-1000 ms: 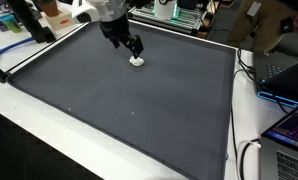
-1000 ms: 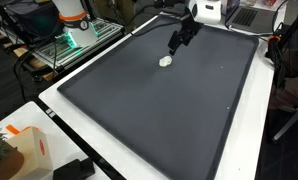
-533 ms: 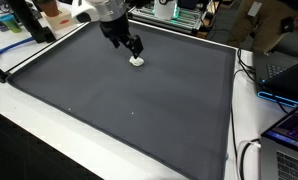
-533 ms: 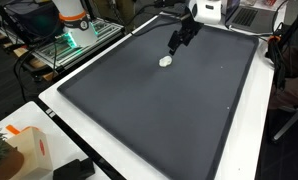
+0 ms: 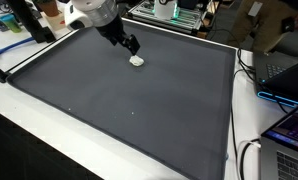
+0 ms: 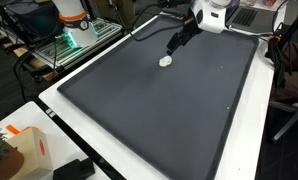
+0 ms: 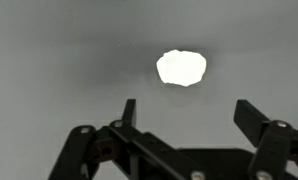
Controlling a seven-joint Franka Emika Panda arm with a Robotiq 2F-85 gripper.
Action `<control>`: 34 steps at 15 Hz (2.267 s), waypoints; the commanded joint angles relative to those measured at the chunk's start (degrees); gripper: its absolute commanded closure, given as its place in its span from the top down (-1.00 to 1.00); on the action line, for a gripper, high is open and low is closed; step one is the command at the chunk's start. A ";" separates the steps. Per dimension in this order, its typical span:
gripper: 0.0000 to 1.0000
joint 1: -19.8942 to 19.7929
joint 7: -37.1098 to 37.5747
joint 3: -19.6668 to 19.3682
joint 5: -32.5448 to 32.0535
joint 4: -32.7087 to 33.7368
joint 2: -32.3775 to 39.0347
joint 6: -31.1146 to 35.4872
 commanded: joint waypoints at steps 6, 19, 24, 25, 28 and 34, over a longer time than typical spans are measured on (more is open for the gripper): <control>1.00 -2.09 -2.84 0.91 3.03 14.43 11.33 -12.72; 1.00 -1.71 -1.01 0.25 3.76 18.56 14.67 -14.44; 1.00 -2.11 -0.95 0.21 4.02 21.41 17.76 -16.89; 1.00 -2.13 -0.91 0.17 4.02 21.91 18.36 -17.40; 1.00 -2.31 -0.97 0.09 4.06 24.63 20.89 -19.98; 1.00 -3.36 -2.62 0.39 4.22 31.45 25.43 -27.44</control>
